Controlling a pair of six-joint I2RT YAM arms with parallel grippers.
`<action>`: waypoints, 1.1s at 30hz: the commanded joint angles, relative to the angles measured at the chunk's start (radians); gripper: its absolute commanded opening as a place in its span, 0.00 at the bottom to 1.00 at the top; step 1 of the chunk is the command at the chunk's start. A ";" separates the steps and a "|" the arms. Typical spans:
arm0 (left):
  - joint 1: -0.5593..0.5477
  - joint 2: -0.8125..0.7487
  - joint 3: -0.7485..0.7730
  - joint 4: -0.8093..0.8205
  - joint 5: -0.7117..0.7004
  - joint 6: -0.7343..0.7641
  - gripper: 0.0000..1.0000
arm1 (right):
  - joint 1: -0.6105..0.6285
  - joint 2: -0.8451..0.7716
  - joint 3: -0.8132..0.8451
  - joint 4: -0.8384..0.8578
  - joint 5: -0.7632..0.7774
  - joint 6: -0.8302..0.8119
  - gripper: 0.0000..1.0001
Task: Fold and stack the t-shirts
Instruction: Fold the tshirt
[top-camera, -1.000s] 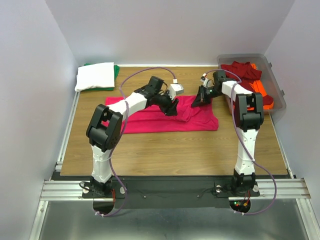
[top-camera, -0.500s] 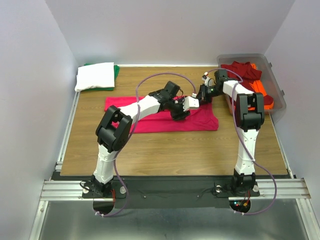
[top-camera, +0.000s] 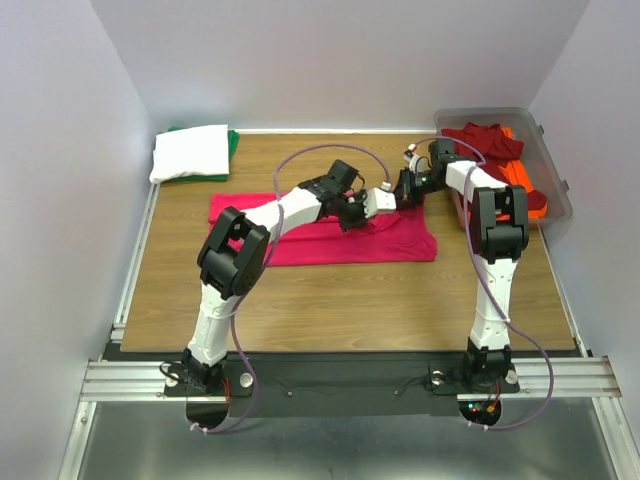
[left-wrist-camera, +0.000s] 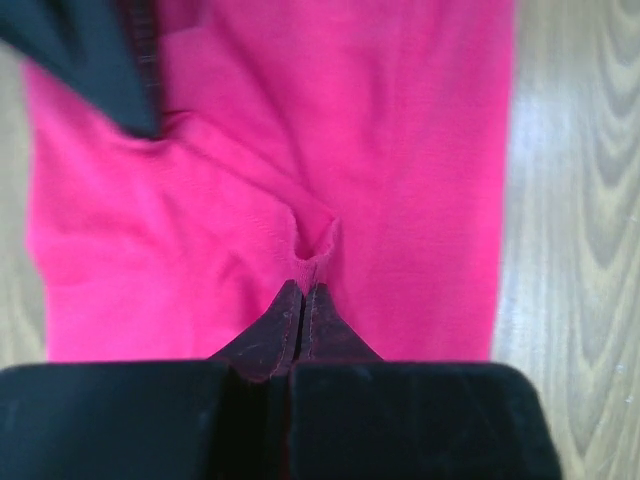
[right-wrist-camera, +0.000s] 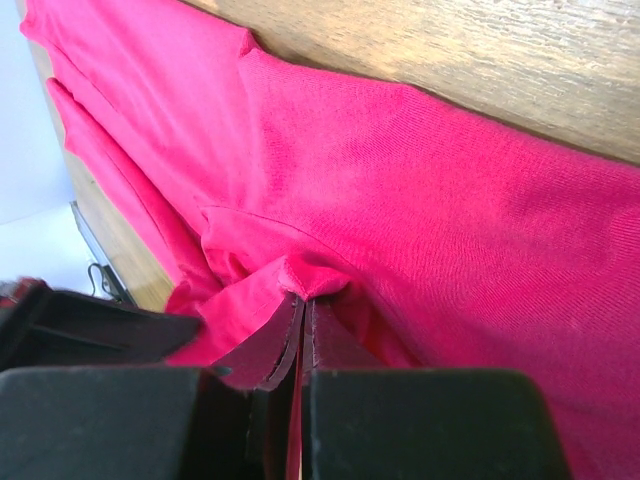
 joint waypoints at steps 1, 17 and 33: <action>0.078 -0.019 0.071 0.054 0.049 -0.106 0.00 | -0.009 -0.038 0.003 0.026 -0.035 -0.007 0.01; 0.234 0.161 0.289 -0.139 0.169 -0.278 0.54 | -0.012 -0.026 0.067 0.026 -0.009 -0.013 0.34; 0.369 -0.118 -0.010 0.053 0.151 -0.541 0.56 | -0.037 -0.257 -0.046 -0.208 0.162 -0.349 0.61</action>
